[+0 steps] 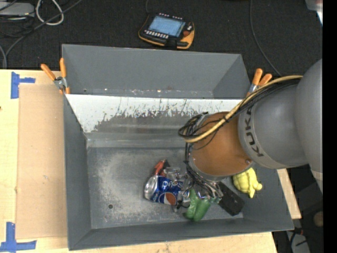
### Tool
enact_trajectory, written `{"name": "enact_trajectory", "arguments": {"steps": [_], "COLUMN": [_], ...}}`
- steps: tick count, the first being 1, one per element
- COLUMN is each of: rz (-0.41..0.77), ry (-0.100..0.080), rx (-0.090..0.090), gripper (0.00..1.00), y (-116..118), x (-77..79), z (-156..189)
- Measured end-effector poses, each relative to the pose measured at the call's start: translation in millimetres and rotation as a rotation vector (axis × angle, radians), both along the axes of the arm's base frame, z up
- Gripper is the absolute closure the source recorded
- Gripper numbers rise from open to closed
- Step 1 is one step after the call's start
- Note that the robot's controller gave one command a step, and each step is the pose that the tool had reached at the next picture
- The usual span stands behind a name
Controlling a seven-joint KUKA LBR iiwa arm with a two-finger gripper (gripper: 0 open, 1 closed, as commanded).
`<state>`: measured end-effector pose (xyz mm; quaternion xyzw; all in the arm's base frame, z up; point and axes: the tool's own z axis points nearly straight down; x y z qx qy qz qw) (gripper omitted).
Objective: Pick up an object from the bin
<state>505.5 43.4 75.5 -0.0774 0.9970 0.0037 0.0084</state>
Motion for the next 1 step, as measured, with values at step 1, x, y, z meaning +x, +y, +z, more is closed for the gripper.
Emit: {"name": "enact_trajectory", "arguments": {"steps": [1], "rz": [0.163], "ry": [-0.007], "rx": [-0.005], "gripper": [1.0], "y": [1.6], "x": [12.5], "z": [-2.3]}}
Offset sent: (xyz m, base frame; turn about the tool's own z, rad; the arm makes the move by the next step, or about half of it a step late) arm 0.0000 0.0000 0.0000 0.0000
